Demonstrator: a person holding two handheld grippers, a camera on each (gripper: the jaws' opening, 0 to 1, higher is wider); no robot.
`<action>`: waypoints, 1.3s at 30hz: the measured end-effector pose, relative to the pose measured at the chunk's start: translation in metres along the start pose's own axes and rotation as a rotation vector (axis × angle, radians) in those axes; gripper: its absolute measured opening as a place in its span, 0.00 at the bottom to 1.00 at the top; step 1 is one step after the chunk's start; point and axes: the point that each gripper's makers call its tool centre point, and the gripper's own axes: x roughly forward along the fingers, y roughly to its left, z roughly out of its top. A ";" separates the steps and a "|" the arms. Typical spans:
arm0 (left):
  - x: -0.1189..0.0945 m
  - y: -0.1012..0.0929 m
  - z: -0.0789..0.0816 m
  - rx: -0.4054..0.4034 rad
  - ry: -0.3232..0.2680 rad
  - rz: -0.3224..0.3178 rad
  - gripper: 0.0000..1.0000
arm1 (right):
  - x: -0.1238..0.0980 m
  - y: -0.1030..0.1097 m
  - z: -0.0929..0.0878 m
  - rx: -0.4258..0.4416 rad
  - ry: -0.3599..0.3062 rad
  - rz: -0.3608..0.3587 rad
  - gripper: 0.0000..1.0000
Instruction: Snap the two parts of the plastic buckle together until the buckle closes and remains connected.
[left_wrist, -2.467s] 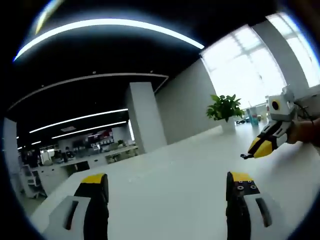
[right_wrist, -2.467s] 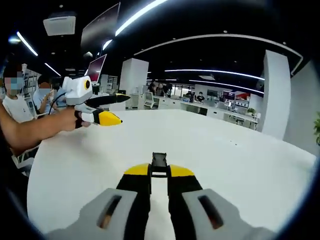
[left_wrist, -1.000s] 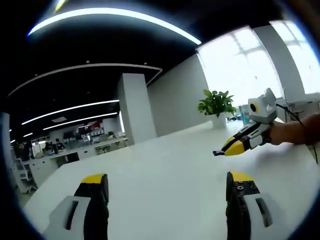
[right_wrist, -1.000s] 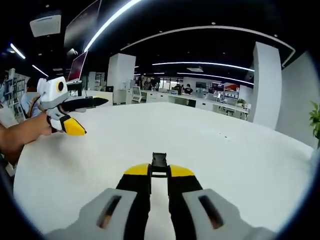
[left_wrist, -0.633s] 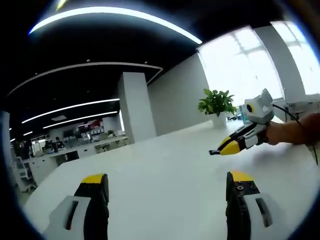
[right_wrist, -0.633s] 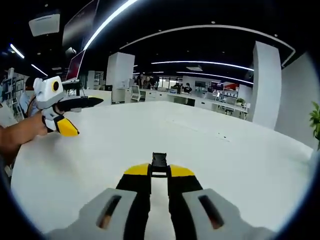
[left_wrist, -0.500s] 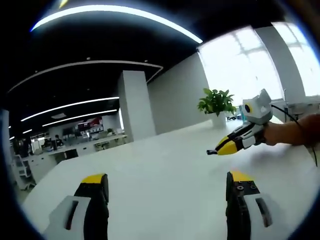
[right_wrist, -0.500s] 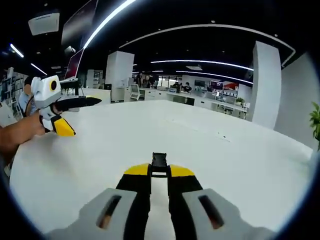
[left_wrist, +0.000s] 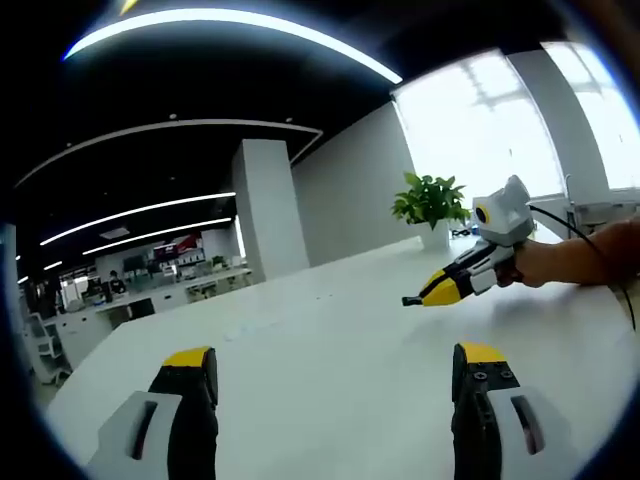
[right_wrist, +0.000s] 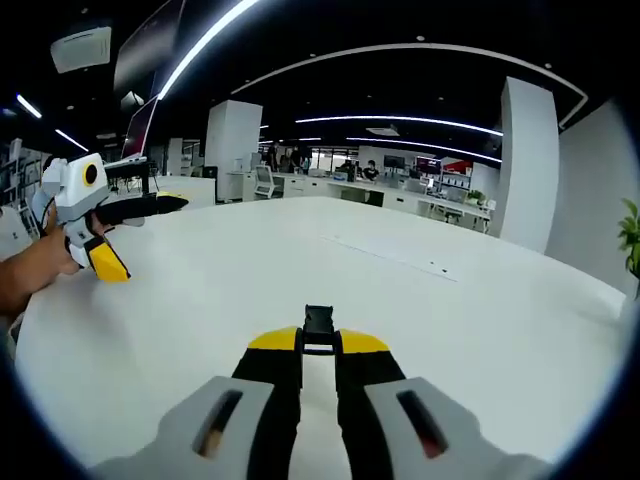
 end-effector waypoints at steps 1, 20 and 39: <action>0.000 0.000 0.000 -0.001 -0.001 0.000 1.00 | 0.001 0.000 0.000 0.001 0.001 -0.001 0.09; 0.000 -0.005 0.002 -0.006 0.001 -0.015 1.00 | 0.023 -0.010 0.001 -0.009 0.024 -0.012 0.09; -0.001 -0.009 0.002 -0.031 0.006 -0.036 1.00 | 0.050 -0.020 0.007 0.008 0.042 -0.031 0.09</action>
